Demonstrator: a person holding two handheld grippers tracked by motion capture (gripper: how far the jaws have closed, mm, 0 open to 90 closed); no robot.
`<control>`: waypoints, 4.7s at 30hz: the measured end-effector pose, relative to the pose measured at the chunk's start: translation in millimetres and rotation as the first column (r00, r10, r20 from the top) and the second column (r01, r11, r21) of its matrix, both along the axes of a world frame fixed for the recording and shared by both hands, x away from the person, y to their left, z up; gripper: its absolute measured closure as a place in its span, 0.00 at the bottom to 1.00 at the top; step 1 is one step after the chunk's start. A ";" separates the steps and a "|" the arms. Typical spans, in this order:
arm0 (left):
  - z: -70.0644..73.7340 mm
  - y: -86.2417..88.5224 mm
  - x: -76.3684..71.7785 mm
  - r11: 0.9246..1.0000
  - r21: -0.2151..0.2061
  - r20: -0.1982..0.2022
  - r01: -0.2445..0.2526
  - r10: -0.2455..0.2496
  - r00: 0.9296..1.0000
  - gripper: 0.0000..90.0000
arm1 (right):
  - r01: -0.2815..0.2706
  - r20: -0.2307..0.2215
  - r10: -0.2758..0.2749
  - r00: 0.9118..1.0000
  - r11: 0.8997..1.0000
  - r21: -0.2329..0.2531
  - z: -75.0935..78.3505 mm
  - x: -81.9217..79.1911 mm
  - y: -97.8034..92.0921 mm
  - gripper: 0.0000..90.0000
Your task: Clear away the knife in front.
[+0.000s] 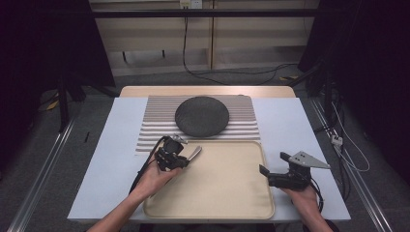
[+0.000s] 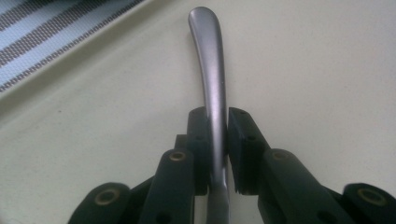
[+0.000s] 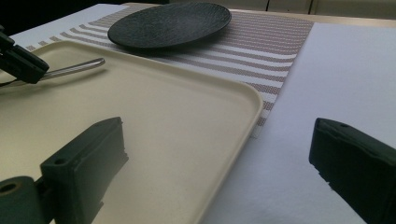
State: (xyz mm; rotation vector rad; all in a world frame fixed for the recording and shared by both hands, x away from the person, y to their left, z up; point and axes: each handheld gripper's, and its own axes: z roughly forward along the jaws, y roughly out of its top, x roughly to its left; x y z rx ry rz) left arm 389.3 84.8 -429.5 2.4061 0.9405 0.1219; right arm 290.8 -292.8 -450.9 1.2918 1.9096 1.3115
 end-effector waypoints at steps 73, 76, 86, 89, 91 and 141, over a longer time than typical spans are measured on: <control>-16.7 -2.5 -19.4 0.973 -0.070 0.118 0.219 -0.210 0.971 1.00 | -0.008 0.005 0.008 1.000 1.000 -0.009 1.6 -5.0 1.1 0.04; -14.9 -2.3 -17.8 0.981 -0.056 0.099 0.184 -0.178 0.979 1.00 | -0.007 0.006 0.008 1.000 1.000 -0.011 1.6 -5.1 1.7 0.04; -14.6 0.9 -15.5 0.984 -0.054 0.096 0.169 -0.164 0.982 1.00 | -0.008 0.006 0.008 1.000 1.000 -0.010 1.5 -4.8 1.6 0.04; -14.8 3.1 -14.1 0.987 -0.053 0.099 0.153 -0.147 0.984 1.00 | -0.008 0.005 0.008 1.000 1.000 -0.012 1.7 -5.1 1.6 0.04; -14.1 4.2 -13.1 0.990 -0.040 0.103 0.138 -0.134 0.986 1.00 | -0.009 0.006 0.009 1.000 1.000 -0.012 1.6 -5.0 1.4 0.04; -11.2 37.8 2.0 1.000 -0.006 0.085 0.025 -0.024 0.996 1.00 | -0.008 0.002 0.008 1.000 1.000 -0.006 1.5 -4.7 2.2 0.04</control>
